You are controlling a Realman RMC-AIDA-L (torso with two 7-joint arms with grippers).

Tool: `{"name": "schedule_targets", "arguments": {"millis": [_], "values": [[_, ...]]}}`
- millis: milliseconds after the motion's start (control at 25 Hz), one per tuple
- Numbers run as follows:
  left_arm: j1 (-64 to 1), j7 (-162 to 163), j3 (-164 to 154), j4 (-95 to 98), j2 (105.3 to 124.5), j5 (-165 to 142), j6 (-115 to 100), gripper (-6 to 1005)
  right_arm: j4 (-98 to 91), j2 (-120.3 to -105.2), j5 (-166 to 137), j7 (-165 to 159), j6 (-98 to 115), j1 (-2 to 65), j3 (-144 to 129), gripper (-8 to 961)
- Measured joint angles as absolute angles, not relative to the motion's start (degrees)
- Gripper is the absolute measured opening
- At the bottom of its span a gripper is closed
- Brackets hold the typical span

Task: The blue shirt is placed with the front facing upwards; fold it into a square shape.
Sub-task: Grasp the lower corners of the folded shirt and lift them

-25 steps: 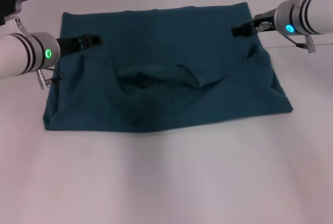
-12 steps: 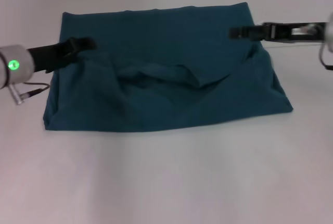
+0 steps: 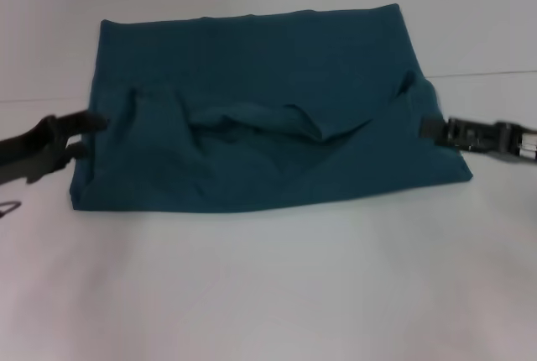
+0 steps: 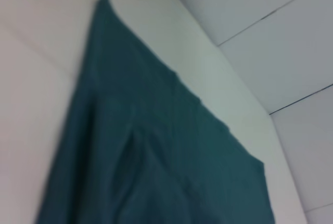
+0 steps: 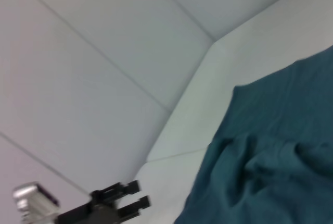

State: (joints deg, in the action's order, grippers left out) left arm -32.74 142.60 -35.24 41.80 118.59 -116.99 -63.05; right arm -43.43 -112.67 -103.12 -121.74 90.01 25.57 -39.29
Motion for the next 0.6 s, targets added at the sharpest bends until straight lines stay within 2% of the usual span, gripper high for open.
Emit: {"name": "schedule_targets", "arguments": {"millis": [280, 600], "values": [[-32.10, 128.71, -35.01, 40.09, 118.27, -118.91, -63.24, 659, -39.10, -111.82, -104.56, -117.50, 92.07, 25.07, -37.72, 915], [-33.87, 115.29, -39.95, 35.56, 118.66, -120.11, -52.59, 659, -38.79, -111.28, -104.88, -116.61, 91.70, 25.08, -36.73, 916]]}}
